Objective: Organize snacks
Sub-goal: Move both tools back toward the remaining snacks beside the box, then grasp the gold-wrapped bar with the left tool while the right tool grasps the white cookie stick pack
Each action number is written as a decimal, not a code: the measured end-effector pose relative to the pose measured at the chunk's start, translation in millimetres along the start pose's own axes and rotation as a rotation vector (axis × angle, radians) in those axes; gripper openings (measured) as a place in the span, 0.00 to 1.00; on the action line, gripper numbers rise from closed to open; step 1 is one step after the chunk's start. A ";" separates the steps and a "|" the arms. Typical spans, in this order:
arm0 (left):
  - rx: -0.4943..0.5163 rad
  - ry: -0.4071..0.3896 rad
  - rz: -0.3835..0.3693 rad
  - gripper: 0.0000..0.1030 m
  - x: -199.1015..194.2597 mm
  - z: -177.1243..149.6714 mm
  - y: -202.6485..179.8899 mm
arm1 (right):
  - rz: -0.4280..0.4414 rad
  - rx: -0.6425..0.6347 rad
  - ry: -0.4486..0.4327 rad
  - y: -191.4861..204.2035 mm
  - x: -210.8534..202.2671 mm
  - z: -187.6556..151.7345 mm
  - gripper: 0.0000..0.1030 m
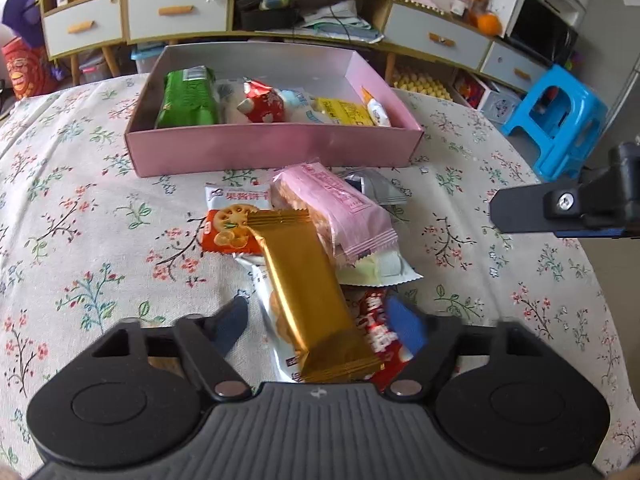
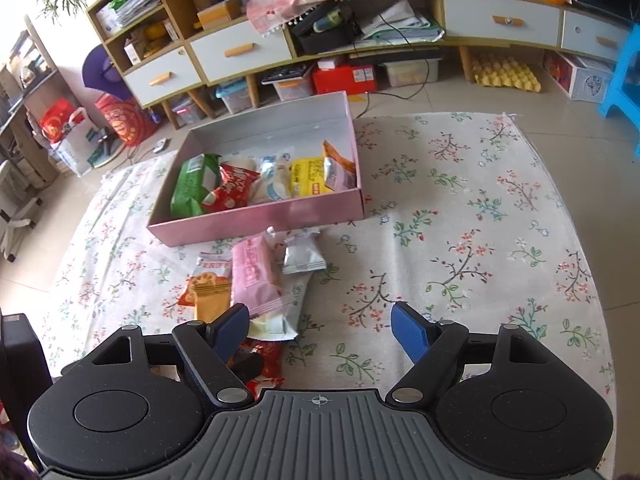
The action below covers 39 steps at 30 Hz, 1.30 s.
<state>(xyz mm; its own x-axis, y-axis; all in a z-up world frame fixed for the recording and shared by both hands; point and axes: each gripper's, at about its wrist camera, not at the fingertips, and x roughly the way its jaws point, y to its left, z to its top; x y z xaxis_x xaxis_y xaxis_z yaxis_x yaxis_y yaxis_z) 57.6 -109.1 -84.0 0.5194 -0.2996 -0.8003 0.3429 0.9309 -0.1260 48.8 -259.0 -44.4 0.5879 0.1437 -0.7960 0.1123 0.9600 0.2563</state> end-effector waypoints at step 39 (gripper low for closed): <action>-0.209 -0.090 -0.074 0.20 -48.3 35.1 54.8 | 0.193 -0.170 0.046 68.6 38.0 -41.5 0.59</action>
<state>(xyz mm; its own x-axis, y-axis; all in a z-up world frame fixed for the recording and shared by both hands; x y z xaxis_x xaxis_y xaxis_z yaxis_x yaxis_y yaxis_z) 78.7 -50.9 -31.7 0.5699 -0.3772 -0.7300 0.2175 0.9260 -0.3086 45.6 -177.6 -79.8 0.5476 0.3351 -0.7667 -0.1367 0.9398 0.3131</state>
